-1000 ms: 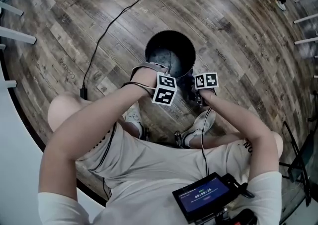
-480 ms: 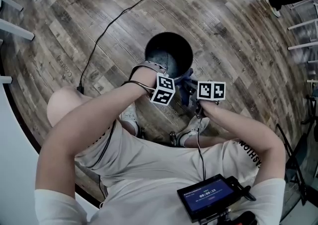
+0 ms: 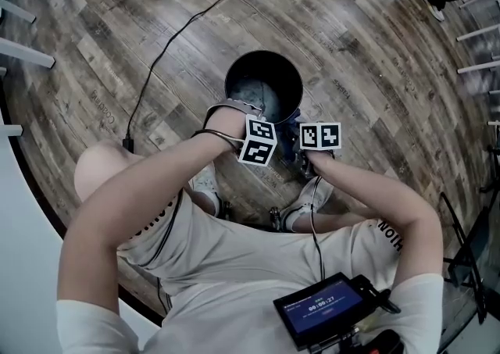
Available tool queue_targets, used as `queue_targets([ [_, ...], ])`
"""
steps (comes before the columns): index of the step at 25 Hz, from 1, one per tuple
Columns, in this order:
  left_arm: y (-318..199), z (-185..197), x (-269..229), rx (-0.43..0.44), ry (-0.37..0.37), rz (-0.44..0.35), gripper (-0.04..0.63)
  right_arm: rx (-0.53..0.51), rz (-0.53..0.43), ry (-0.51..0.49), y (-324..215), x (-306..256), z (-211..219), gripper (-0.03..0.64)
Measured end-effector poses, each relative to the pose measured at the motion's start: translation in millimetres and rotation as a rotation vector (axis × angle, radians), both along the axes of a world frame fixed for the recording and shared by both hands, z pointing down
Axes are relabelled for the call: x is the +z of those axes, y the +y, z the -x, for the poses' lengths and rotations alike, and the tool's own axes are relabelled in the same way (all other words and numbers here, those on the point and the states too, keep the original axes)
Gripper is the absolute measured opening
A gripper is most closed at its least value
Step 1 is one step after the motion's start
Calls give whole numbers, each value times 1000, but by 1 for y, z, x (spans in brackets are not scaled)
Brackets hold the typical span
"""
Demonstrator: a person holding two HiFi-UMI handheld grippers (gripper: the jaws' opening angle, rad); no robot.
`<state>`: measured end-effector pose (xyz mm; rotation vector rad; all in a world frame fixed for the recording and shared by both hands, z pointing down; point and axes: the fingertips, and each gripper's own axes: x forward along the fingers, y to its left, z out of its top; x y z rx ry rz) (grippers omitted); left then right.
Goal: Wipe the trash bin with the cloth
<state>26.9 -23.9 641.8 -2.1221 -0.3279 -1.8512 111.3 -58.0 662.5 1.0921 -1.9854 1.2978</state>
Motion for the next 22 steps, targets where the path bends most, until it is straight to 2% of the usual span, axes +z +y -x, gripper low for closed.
queue_targets([
  [11, 2, -10, -2, -52, 18, 51, 25, -9, 32, 50, -9, 101, -13, 60],
  [15, 3, -13, -2, -67, 29, 55, 25, 59, 80, 41, -11, 133, -17, 60],
  [19, 2, -16, -2, -91, 38, 57, 26, 67, 129, 23, -11, 162, -17, 60],
  [22, -1, -20, -3, -141, 50, 61, 26, 83, 172, 10, -13, 164, -22, 60],
])
